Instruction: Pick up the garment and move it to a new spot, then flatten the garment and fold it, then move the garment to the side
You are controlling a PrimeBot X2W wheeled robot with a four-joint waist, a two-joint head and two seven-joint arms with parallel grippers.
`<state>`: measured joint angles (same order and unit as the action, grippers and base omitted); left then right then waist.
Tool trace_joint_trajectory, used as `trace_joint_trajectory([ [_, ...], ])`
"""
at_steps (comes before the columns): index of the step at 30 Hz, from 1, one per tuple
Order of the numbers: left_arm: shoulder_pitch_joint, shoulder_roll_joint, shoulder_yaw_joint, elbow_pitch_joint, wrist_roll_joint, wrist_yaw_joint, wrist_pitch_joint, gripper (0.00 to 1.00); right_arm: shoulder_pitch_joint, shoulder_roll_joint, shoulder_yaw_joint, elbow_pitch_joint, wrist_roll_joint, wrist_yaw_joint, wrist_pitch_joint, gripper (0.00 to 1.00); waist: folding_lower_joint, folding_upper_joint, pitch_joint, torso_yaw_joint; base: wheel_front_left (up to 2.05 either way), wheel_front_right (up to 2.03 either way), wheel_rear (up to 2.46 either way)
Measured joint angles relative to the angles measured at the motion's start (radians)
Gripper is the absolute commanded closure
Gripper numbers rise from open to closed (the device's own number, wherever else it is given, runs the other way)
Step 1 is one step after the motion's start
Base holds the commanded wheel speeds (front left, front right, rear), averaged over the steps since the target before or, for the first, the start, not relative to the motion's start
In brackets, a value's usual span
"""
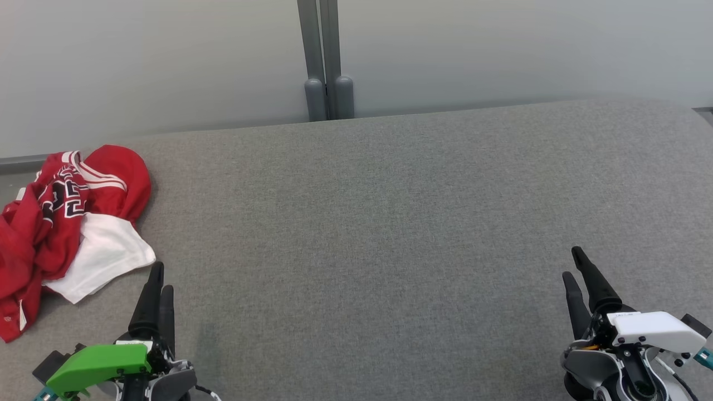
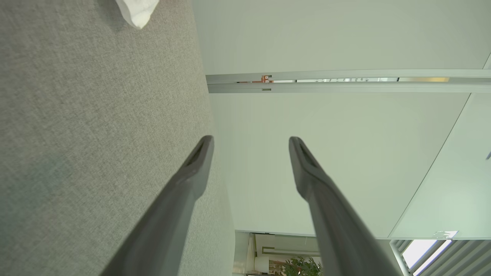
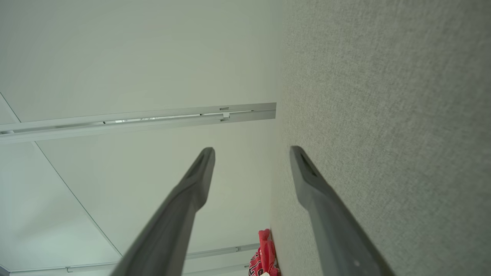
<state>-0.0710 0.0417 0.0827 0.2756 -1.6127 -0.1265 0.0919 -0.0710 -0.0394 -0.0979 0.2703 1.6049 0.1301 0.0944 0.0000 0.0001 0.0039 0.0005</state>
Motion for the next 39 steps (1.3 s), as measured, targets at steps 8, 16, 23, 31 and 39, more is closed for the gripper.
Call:
trace_joint_trajectory([
  [8, 0.000, 0.000, -0.034, -0.004, 0.056, 0.000, -0.040, 0.00, 0.003, -0.006, 0.028, -0.027, -0.090, 0.000, -0.040, 0.00, 0.0000, 0.0000, 0.005, -0.001, 0.00, 0.00, 0.00],
  [16, 0.000, 0.000, -0.041, -0.011, 0.193, 0.000, -0.076, 0.00, 0.004, -0.027, 0.070, -0.068, -0.292, 0.000, -0.074, 0.00, 0.0000, 0.0000, 0.007, -0.005, 0.00, 0.00, 0.00],
  [23, 0.003, 0.000, -0.056, -0.018, 0.347, 0.008, -0.103, 0.00, 0.005, -0.038, 0.097, -0.094, -0.454, 0.000, -0.104, 0.00, 0.0001, 0.0000, 0.005, -0.012, 0.00, 0.00, 0.00],
  [31, 0.015, 0.000, -0.081, -0.014, 0.533, 0.025, -0.131, 0.00, 0.011, -0.045, 0.101, -0.113, -0.614, 0.000, -0.133, 0.00, 0.0001, 0.0000, 0.000, -0.012, 0.00, 0.00, 0.00],
  [39, 0.014, 0.002, -0.099, -0.002, 0.726, 0.041, -0.159, 0.00, 0.020, -0.057, 0.102, -0.114, -0.757, 0.000, -0.159, 0.00, 0.0001, 0.0000, -0.001, -0.002, 0.00, 0.00, 0.00],
])
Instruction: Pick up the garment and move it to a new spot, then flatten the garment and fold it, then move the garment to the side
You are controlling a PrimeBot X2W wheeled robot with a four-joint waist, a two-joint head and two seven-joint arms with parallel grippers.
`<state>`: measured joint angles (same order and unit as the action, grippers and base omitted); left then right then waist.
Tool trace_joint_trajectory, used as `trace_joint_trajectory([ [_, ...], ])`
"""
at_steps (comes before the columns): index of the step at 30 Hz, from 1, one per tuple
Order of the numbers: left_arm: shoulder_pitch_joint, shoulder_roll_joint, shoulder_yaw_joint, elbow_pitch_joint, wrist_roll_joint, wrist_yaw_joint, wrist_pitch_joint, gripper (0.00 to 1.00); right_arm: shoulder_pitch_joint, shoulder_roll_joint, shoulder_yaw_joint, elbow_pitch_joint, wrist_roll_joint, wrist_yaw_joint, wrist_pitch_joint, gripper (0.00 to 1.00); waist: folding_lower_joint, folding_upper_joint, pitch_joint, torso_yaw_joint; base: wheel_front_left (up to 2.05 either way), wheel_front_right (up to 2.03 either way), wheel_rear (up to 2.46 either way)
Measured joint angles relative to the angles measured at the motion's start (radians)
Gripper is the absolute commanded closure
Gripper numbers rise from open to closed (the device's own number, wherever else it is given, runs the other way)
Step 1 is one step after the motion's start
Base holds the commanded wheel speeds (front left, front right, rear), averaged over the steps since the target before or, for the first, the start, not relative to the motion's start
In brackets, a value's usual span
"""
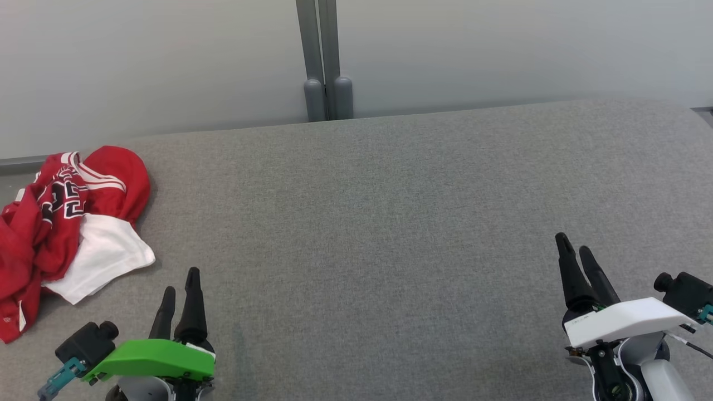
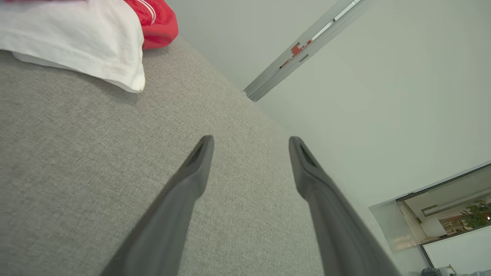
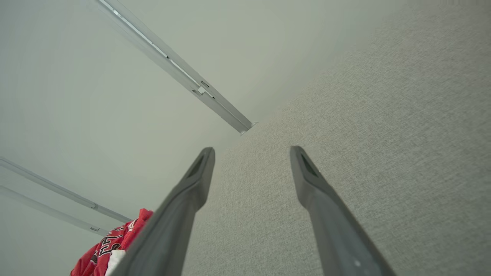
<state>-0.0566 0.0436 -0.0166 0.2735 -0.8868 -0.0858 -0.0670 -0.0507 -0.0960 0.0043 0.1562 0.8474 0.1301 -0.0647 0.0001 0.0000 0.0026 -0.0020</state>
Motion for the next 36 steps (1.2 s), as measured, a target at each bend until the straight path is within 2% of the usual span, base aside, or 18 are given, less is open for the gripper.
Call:
trace_joint_trajectory([
  [17, 0.000, 0.014, -0.033, 0.004, 0.266, 0.025, -0.052, 0.00, 0.005, -0.011, 0.019, 0.006, -0.225, 0.000, -0.053, 0.00, 0.0000, 0.0000, -0.001, 0.018, 0.00, 0.00, 0.00],
  [36, 0.007, 0.035, -0.059, -0.002, 0.473, 0.044, -0.102, 0.00, 0.011, -0.012, 0.031, 0.018, -0.427, 0.000, -0.102, 0.00, 0.0000, 0.0000, 0.000, 0.012, 0.00, 0.00, 0.00],
])
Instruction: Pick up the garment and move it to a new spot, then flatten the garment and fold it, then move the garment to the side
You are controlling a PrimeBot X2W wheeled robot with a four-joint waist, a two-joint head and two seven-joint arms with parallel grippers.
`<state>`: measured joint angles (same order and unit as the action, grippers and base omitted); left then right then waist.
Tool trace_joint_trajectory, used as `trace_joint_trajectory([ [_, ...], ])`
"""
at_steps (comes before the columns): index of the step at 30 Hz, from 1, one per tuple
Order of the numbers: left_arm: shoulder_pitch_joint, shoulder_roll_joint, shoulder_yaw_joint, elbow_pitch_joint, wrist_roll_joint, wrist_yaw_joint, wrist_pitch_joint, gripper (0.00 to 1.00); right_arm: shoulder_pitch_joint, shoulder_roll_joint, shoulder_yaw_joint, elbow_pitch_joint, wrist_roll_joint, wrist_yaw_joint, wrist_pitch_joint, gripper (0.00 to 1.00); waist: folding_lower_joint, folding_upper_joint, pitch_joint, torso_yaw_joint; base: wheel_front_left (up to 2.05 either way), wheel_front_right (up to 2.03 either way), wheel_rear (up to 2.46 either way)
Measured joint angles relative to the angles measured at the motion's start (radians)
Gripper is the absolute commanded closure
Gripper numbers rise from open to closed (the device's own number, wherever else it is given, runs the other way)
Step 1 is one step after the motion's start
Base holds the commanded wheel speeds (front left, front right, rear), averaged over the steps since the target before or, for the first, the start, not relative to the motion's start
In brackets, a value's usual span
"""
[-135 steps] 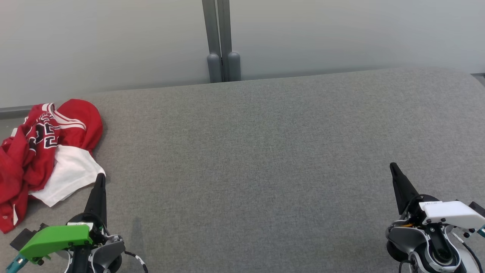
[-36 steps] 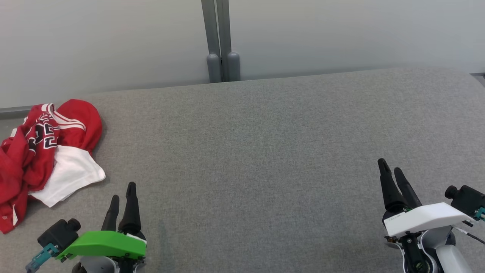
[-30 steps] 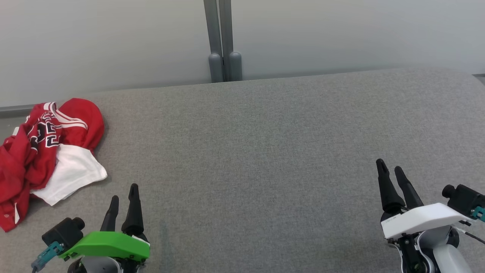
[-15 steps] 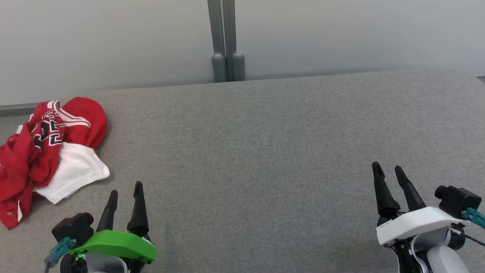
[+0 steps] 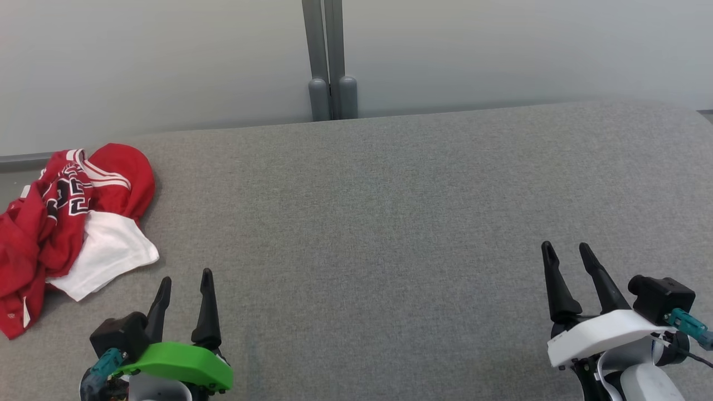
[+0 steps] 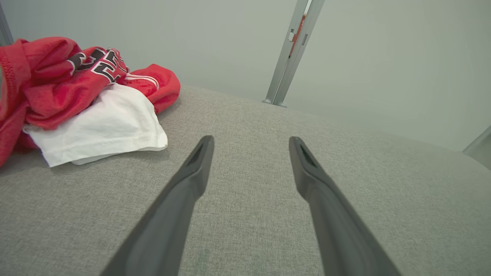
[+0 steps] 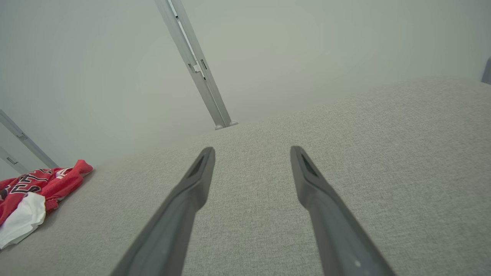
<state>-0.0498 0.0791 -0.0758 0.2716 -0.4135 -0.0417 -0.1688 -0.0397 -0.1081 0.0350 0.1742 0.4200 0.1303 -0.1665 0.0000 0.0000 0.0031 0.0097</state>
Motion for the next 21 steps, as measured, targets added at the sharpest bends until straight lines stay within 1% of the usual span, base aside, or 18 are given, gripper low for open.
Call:
trace_joint_trajectory([
  [12, 0.000, 0.002, -0.013, -0.001, 0.113, 0.013, -0.027, 0.00, 0.005, -0.007, 0.008, 0.003, -0.104, 0.000, -0.029, 0.00, 0.0000, 0.0000, 0.008, -0.003, 0.00, 0.00, 0.00],
  [21, 0.004, 0.003, -0.017, 0.005, 0.184, 0.024, -0.045, 0.00, 0.010, -0.004, 0.005, 0.001, -0.159, 0.000, -0.047, 0.00, 0.0000, 0.0000, 0.011, -0.003, 0.00, 0.00, 0.00],
])
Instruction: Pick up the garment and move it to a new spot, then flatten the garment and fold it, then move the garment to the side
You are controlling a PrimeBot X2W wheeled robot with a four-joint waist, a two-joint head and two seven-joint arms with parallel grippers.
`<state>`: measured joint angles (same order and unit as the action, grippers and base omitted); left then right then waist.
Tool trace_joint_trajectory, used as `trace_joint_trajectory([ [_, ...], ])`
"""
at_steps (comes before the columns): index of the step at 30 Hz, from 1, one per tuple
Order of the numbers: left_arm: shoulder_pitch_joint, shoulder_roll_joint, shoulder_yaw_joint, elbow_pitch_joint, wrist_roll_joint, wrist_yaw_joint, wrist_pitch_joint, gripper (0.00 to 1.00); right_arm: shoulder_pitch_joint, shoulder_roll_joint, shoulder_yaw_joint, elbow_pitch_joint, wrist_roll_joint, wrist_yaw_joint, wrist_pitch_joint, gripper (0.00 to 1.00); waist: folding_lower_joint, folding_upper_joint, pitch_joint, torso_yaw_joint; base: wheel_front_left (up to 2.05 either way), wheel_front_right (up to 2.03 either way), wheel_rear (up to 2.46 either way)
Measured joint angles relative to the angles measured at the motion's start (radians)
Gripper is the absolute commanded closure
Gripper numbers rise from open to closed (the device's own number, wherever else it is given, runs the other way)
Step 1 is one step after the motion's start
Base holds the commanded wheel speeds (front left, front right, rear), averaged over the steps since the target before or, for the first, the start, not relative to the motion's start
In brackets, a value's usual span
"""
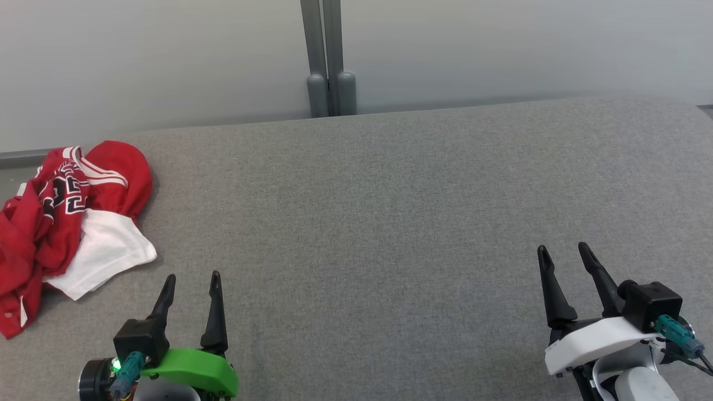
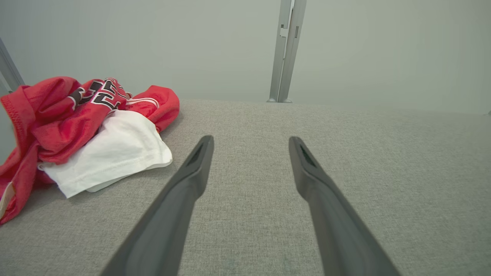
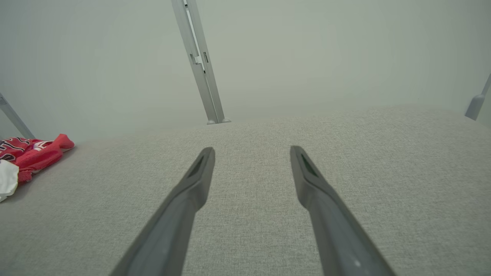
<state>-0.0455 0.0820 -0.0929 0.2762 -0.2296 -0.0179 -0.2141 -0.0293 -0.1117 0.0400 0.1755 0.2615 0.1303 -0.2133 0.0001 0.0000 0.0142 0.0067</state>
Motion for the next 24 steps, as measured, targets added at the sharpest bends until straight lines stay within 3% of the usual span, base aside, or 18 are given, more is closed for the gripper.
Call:
trace_joint_trajectory([
  [15, 0.010, -0.001, 0.043, 0.013, 0.095, 0.004, -0.030, 0.00, 0.007, 0.007, -0.030, 0.002, -0.082, 0.000, -0.030, 0.00, 0.0000, 0.0000, -0.004, -0.001, 0.00, 0.00, 0.00],
  [24, 0.015, -0.010, 0.055, 0.032, 0.136, -0.018, -0.044, 0.00, 0.009, 0.008, -0.048, 0.005, -0.128, 0.000, -0.045, 0.00, 0.0000, 0.0000, -0.002, -0.006, 0.00, 0.00, 0.00],
])
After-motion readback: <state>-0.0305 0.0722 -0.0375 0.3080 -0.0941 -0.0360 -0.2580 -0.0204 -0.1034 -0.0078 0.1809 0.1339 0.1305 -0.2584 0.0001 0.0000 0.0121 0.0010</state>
